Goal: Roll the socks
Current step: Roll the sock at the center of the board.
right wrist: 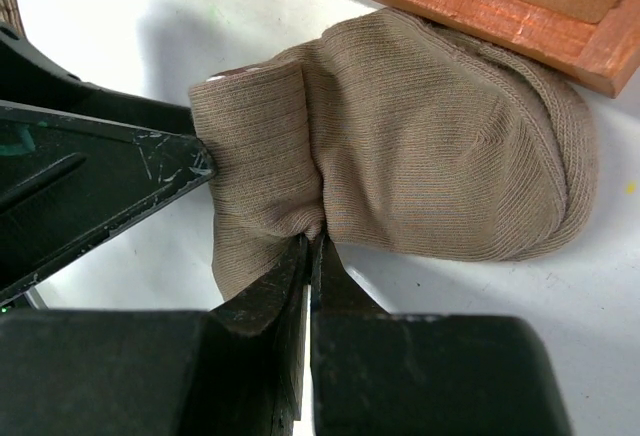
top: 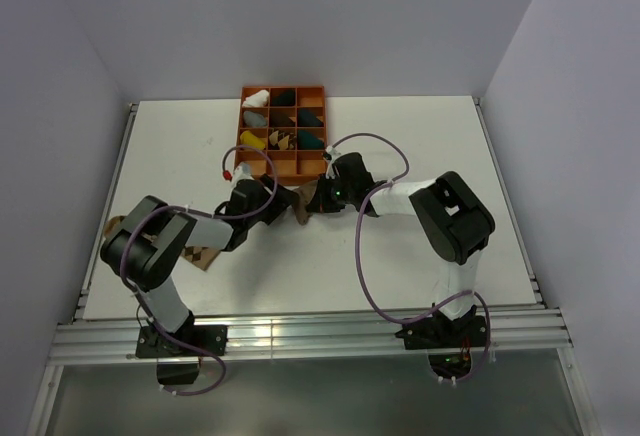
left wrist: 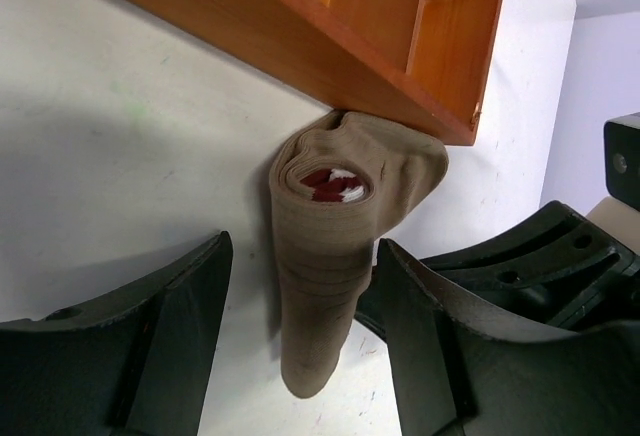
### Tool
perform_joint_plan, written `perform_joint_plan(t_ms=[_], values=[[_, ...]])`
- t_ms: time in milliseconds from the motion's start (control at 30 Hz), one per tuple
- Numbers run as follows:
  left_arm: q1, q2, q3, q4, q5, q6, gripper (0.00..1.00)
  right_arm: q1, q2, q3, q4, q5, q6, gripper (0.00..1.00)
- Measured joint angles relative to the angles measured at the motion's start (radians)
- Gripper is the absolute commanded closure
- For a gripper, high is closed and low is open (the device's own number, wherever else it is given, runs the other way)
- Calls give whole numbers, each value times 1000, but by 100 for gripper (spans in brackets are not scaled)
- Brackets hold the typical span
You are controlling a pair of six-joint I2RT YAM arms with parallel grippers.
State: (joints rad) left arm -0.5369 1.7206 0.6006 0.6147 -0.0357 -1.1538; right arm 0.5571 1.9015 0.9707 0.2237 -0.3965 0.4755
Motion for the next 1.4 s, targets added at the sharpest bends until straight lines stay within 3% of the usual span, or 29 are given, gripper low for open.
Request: perform_joint_plan(t_ms=[300,400,500,667,800,1100,1400], values=[[1,67,25,64,35,-6,47,-1,0,0,0,-3,2,99],[1,80,27,74,43,-12,58,-2,0,0,0,-6,3,99],[3,91,31,72,48,-13,80,-2,0,0,0,-10,3,97],[5,90,89,-29,66,3,94,-2,-24,-23,0,-5,2,88],[-2,76,175,-211,72,39,95,-2,-85,-81,-3,18,-8,70],[-55,10,308,-623,-27,116,95,111,-315,-272,10,214,-105,47],[-74,10,359,-743,-37,125,95,331,-398,-348,215,429,-256,40]])
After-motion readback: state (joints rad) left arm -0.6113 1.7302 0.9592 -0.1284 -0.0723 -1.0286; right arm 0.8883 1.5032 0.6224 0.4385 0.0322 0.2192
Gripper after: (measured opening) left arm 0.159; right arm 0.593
